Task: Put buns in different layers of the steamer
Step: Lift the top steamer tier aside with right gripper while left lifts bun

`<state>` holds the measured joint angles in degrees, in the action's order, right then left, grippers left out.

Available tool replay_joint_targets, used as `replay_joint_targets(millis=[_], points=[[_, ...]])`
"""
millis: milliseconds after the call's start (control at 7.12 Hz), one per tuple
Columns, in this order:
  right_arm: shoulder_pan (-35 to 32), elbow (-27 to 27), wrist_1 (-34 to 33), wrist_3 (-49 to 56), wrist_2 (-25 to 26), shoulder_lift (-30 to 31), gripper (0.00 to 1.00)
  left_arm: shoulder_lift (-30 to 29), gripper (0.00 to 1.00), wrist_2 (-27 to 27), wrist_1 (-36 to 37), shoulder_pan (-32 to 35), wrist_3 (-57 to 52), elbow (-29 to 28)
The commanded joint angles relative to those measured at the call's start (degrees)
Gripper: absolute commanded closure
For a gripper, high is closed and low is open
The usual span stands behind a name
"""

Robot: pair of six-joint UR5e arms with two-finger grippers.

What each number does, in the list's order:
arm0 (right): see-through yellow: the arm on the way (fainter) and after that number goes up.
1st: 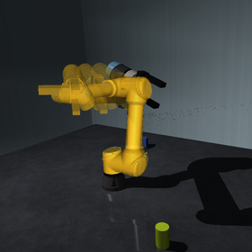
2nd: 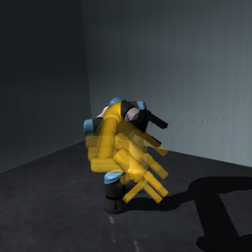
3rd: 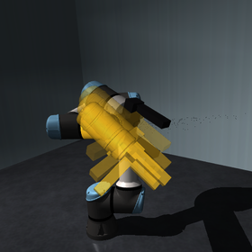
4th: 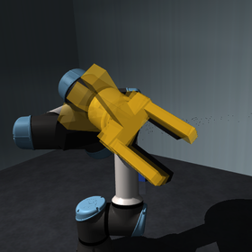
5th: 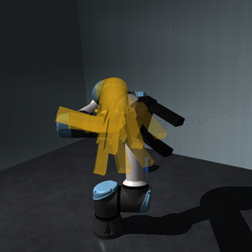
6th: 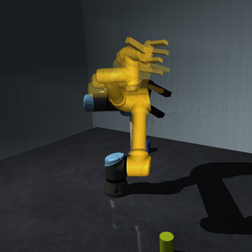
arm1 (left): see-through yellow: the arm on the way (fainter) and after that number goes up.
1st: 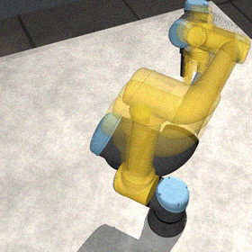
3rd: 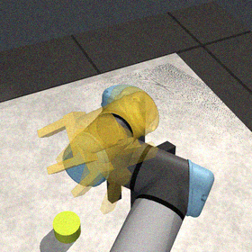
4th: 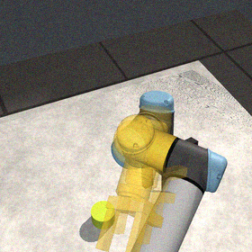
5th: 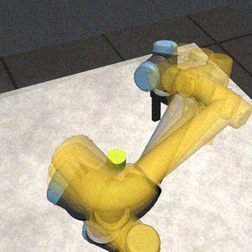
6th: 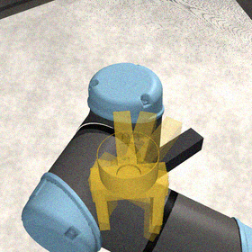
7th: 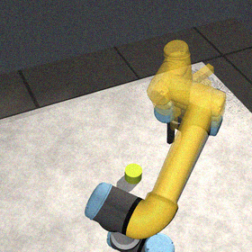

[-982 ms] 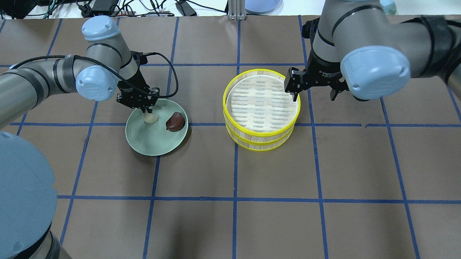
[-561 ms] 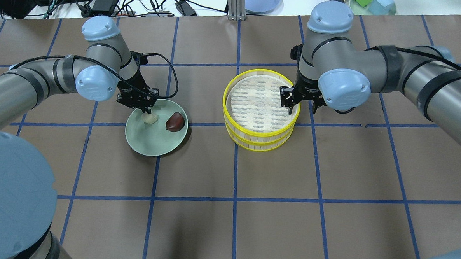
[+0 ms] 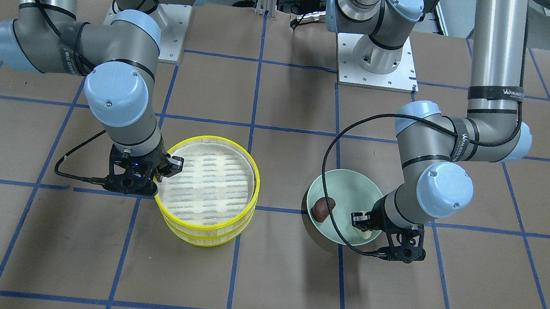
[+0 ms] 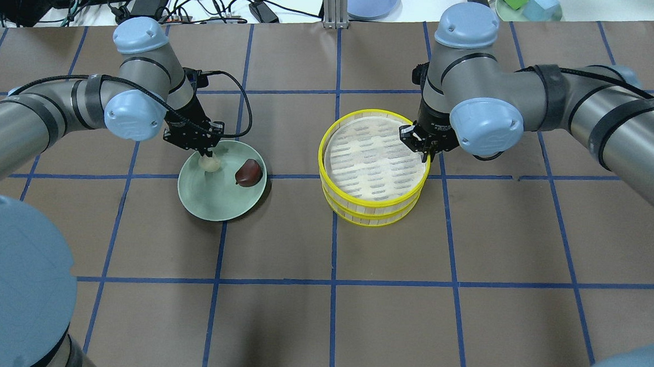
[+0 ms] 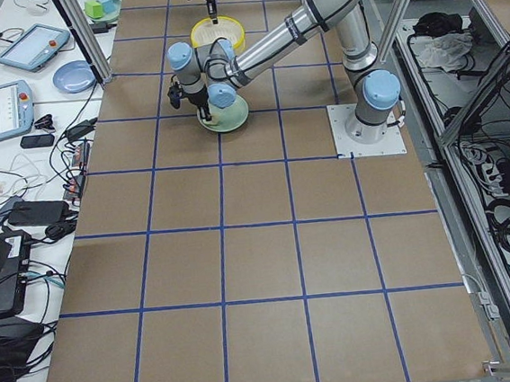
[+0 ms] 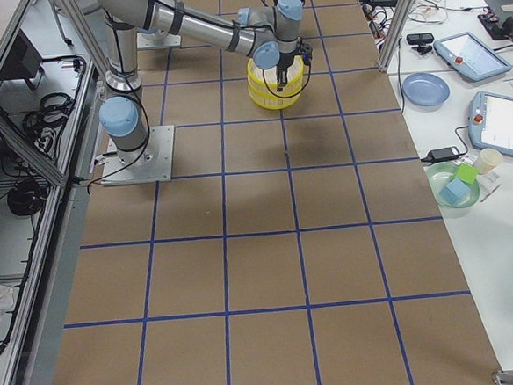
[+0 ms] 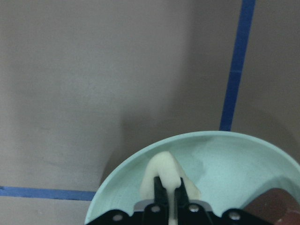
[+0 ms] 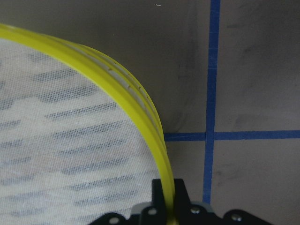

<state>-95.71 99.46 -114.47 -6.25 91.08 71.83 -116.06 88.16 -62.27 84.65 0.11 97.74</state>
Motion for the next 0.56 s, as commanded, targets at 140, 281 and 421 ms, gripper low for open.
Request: replay_joint_targets(millis=[140,281,421], points=[[1.7,-2.1,6.4,0.9,-0.9,5.3,1.00,3.5,0.96,0.2,-4.0,0.5,0.0,-4.1],[7.0,-5.0,11.7,4.3,-1.3,6.2,1.00,4.3,0.96,0.1,-8.1,1.1,0.5,-6.5],[12.6,-5.9,13.5,10.1,-3.1,6.2,1.00,5.3,0.96,0.2,-11.3,3.2,2.1,-8.8]])
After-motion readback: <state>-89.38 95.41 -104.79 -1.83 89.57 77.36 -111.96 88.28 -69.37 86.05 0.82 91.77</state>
